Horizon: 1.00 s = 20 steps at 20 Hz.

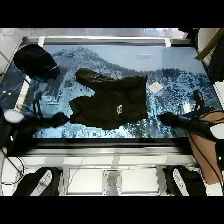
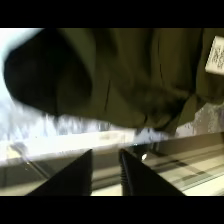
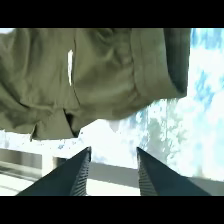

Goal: Fold the clothes and pants, and hang the long-sleeved shirts on hangers.

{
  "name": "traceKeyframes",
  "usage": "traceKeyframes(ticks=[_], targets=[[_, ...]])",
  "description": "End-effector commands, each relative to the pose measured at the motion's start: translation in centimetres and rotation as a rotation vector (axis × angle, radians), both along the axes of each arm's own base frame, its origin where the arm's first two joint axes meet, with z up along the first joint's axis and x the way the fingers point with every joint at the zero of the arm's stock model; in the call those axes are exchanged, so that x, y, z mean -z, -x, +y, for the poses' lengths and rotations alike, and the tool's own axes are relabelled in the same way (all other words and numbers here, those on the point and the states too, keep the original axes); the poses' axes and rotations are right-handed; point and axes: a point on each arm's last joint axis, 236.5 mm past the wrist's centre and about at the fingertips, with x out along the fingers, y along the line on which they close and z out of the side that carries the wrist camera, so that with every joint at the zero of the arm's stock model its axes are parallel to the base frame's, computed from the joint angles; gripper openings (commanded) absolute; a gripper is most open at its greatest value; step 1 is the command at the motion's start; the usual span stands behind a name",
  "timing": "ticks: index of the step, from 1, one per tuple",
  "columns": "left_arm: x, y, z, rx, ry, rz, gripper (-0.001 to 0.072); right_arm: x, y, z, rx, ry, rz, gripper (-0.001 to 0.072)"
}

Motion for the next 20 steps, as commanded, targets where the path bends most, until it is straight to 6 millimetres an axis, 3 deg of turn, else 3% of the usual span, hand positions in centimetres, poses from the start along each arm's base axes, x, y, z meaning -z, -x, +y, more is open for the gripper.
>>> traceKeyframes(ticks=[1,3,5,7,9,12,15,18,20], targets=[[3.2,3.5,-1.4,-0.160,0.055,0.009,0.0170,1.0,-0.1,0.8,0.069,-0.103,-0.002,0.0450],[2.5,1.8,-1.3,-0.247,0.081,-0.081,0.0191,0.1,-1.1,0.8,0.094,-0.127,-0.048,0.0450],[0.0,-0.8,-2.3,-0.309,0.169,-0.189,0.0500,-0.3,-1.7,0.5,0.115,-0.131,-0.075,0.0450],[-1.9,-2.7,-2.8,-0.390,0.249,-0.251,0.0510,-0.4,-1.8,0.5,0.109,-0.124,-0.085,0.0450],[-1.7,-3.7,-2.2,-0.446,0.254,-0.257,0.0512,-0.4,-1.8,0.5,0.108,-0.125,-0.084,0.0450],[0.5,-3.1,-2.8,-0.420,0.235,-0.177,0.0512,-0.4,-1.8,0.5,0.108,-0.125,-0.084,0.0450],[3.4,-0.6,-5.6,-0.310,0.240,-0.025,0.0511,-0.4,-1.8,0.5,0.108,-0.125,-0.084,0.0450],[4.5,-0.7,-5.5,-0.323,0.218,-0.006,0.0507,-0.4,-1.7,0.5,0.107,-0.126,-0.082,0.0450],[4.5,-1.8,-4.3,-0.369,0.192,-0.046,0.0507,-0.4,-1.7,0.5,0.106,-0.125,-0.082,0.0450]])
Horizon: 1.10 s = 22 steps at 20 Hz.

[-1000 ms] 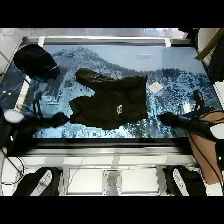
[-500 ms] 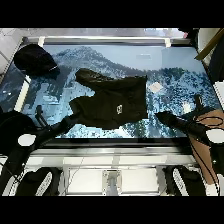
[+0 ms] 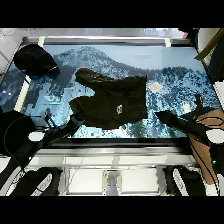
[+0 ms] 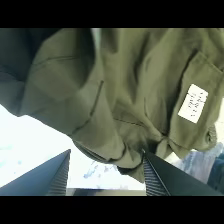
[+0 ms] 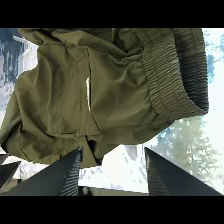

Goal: Fold the clothes and pants, and hang the long-sleeved shirts on hangers.

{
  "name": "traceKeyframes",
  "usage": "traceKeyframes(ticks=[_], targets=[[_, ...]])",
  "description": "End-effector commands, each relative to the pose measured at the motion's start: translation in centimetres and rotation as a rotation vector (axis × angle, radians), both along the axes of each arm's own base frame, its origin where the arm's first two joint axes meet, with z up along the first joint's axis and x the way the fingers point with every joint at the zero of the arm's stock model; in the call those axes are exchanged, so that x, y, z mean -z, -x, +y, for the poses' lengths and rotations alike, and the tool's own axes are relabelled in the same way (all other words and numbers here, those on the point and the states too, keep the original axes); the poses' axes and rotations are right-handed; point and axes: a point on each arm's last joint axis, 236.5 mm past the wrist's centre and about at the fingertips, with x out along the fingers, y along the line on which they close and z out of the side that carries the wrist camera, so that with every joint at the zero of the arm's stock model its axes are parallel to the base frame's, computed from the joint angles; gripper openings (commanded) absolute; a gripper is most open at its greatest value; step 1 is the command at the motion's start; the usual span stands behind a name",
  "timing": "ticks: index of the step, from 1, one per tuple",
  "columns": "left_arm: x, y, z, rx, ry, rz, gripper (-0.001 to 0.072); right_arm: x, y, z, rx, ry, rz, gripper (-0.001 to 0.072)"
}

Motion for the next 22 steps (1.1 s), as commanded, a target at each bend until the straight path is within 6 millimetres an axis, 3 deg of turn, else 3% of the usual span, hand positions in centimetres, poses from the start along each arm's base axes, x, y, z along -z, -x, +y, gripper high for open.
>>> traceKeyframes(ticks=[1,4,8,11,13,14,17,18,19,20,22], targets=[[0.6,-1.4,1.6,-0.072,-0.048,-0.022,0.0498,0.0,0.0,0.0,-0.001,0.000,0.000,0.0450],[1.0,-3.3,4.3,-0.183,-0.116,-0.064,0.0498,0.0,0.0,0.0,0.000,-0.001,-0.001,0.0450],[3.2,-3.0,4.5,-0.188,-0.133,0.003,0.0494,-0.1,0.0,0.2,-0.002,-0.009,0.000,0.0450],[3.6,-3.5,5.4,-0.223,-0.156,0.003,0.0427,-0.3,0.4,0.8,-0.020,-0.038,0.010,0.0450],[3.1,-4.0,5.4,-0.226,-0.156,-0.011,0.0088,0.1,1.2,1.4,-0.050,-0.045,0.040,0.0450],[2.9,-4.1,5.3,-0.224,-0.152,-0.016,0.0012,0.6,1.9,1.8,-0.078,-0.044,0.067,0.0450],[2.2,-4.4,4.6,-0.202,-0.134,-0.022,0.0012,4.1,3.7,1.7,-0.056,-0.061,0.188,0.0451],[2.0,-4.4,4.3,-0.191,-0.126,-0.023,0.0012,5.8,4.4,2.0,-0.017,-0.108,0.248,0.0499],[1.7,-4.5,4.0,-0.183,-0.119,-0.024,0.0012,7.0,4.4,2.3,0.043,-0.181,0.277,0.0556],[1.5,-4.6,3.9,-0.179,-0.116,-0.027,0.0012,7.9,3.8,2.5,0.125,-0.283,0.271,0.0568],[1.4,-4.7,3.8,-0.174,-0.116,-0.031,0.0012,9.3,1.7,0.5,0.317,-0.388,0.189,0.0569]])
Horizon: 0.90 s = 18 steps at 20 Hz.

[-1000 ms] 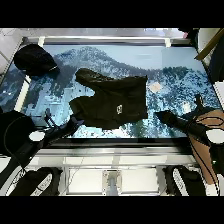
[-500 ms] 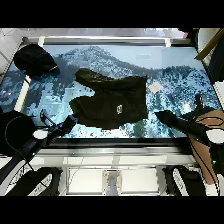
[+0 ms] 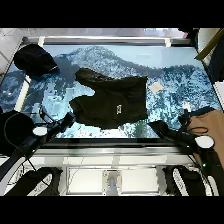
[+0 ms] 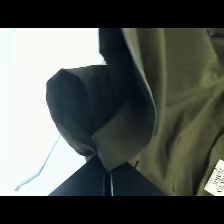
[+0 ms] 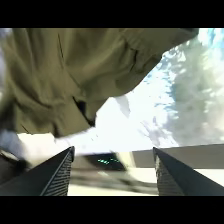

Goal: Fold the clothes and pants, and hang the long-sleeved shirts on hangers.

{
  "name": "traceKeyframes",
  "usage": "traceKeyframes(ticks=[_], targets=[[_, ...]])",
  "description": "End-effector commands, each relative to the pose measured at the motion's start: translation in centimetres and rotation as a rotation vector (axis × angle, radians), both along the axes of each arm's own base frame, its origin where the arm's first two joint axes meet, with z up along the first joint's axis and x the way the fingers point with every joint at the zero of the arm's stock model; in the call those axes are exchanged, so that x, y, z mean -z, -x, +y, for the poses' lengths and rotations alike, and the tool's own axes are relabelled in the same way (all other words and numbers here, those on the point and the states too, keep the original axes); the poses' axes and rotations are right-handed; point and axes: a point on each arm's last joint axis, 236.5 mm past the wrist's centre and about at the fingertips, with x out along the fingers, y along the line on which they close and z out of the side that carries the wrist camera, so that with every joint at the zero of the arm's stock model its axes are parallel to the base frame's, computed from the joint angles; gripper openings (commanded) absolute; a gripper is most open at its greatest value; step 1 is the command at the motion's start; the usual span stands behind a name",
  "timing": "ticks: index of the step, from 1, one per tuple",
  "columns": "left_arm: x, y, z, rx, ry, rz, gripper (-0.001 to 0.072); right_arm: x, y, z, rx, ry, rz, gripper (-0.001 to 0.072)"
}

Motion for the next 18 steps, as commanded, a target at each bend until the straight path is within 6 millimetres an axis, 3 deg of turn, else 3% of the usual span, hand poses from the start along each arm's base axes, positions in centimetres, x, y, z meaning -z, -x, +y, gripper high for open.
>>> traceKeyframes(ticks=[1,7,11,14,18], targets=[[-0.4,0.0,-0.5,0.021,0.009,-0.001,0.0012,2.6,-2.5,-3.1,0.332,-0.131,-0.038,0.0568],[-0.4,0.0,-0.5,0.020,0.009,-0.001,0.0011,4.8,-2.6,-2.7,0.258,-0.081,0.004,0.0564],[-0.4,0.0,-0.5,0.020,0.009,-0.001,0.0011,5.4,-3.8,-2.2,0.203,-0.076,0.008,0.0547],[-0.4,-0.1,-0.5,0.020,0.009,-0.002,0.0011,6.5,-3.5,-0.7,0.123,-0.090,0.047,0.0547],[-0.3,0.0,-0.5,0.020,0.009,-0.001,0.0012,7.6,-4.7,0.4,0.126,-0.055,0.046,0.0545]])
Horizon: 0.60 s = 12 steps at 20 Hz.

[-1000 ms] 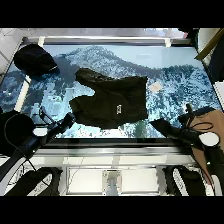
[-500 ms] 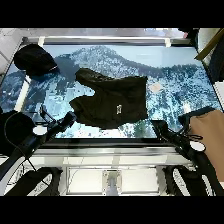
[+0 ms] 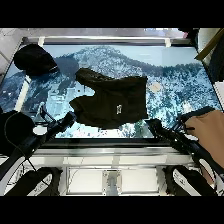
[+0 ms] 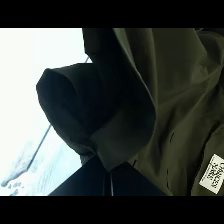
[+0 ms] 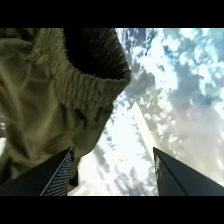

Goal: Fold the clothes and pants, and hang the long-sleeved shirts on hangers.

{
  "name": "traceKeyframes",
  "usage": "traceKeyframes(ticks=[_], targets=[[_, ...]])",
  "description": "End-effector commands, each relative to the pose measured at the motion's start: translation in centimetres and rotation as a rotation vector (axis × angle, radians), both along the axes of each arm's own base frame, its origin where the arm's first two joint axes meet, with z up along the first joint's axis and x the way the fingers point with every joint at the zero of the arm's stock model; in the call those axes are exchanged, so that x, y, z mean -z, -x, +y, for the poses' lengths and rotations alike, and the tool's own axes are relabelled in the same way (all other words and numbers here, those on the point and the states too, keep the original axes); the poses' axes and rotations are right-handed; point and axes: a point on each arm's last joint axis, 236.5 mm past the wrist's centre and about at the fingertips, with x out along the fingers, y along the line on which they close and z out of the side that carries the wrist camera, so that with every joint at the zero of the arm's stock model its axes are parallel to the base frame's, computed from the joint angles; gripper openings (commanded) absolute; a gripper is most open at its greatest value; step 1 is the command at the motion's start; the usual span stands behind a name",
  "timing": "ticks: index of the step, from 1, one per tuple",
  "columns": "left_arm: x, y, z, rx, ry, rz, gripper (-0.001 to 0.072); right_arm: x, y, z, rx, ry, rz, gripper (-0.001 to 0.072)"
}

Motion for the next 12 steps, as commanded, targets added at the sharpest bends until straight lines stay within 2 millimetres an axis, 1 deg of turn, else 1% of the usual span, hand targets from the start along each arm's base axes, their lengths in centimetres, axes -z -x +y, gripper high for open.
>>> traceKeyframes(ticks=[1,3,5,6,7,9,12], targets=[[0.0,0.0,0.0,0.000,0.000,-0.001,0.0011,0.6,-1.2,1.1,-0.026,0.031,-0.005,0.0545],[0.0,0.0,0.0,0.000,0.000,0.000,0.0011,0.6,-2.5,1.3,-0.034,0.070,-0.013,0.0545],[0.0,0.0,0.0,0.000,0.000,-0.001,0.0011,0.7,-3.7,0.8,-0.008,0.107,-0.012,0.0538],[0.0,0.0,0.0,0.000,0.000,-0.001,0.0011,0.8,-4.1,0.6,0.009,0.108,-0.005,0.0474],[0.0,0.0,0.0,0.000,0.000,-0.001,0.0011,1.0,-4.4,0.3,0.027,0.109,0.002,0.0450],[0.0,0.0,0.0,0.000,0.000,-0.001,0.0011,1.2,-4.5,0.6,0.022,0.098,0.013,0.0448],[0.0,0.0,0.0,0.000,0.000,-0.001,0.0012,2.0,-4.1,1.1,0.004,0.079,0.042,0.0449]])
